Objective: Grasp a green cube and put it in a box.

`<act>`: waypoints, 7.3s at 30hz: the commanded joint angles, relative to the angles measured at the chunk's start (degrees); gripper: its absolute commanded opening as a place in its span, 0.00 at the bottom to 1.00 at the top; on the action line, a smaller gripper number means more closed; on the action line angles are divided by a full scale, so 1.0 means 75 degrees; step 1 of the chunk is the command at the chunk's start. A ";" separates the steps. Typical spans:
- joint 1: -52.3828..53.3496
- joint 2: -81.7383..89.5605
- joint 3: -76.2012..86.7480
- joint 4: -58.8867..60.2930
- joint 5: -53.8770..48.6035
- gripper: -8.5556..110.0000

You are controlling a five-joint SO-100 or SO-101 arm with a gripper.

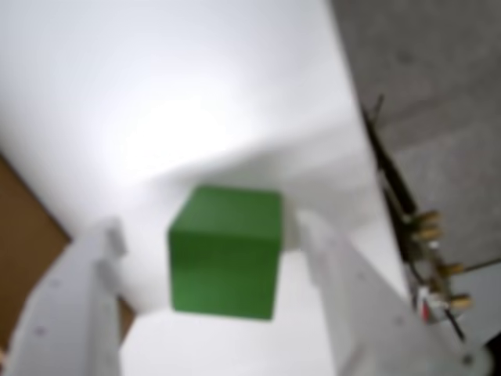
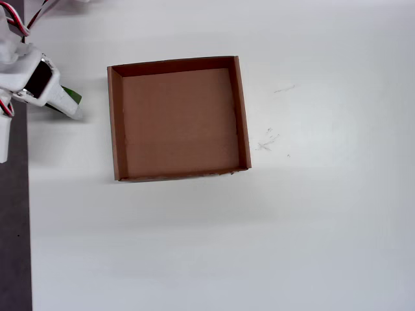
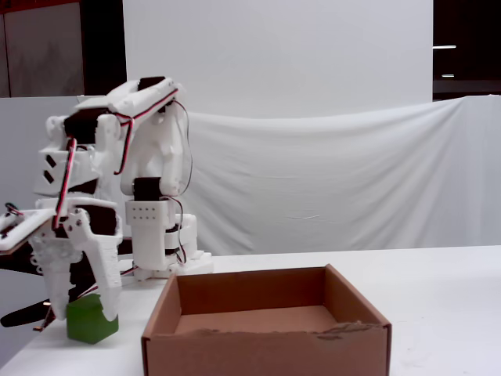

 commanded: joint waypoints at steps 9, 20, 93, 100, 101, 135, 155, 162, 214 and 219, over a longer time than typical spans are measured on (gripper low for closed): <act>-0.0023 0.0246 0.0258 -0.0492 0.0234 0.30; -0.0223 0.0270 0.0352 -0.0680 0.0387 0.27; -0.3961 0.2555 -0.0984 0.0727 -0.0867 0.21; -0.4336 0.2449 -0.0879 0.0855 -0.2168 0.21; -0.4383 0.2414 -0.0809 0.0797 -0.2297 0.21; -0.5426 -0.0059 0.0293 -0.1934 -0.2461 0.21; -0.5309 0.0492 0.0551 -0.1992 -0.2449 0.30; -0.5086 0.1113 0.0469 -0.1828 -0.2379 0.30; -0.0234 0.9516 0.4418 0.4441 0.0270 0.30; -0.0176 0.9516 0.4430 0.4477 0.0656 0.30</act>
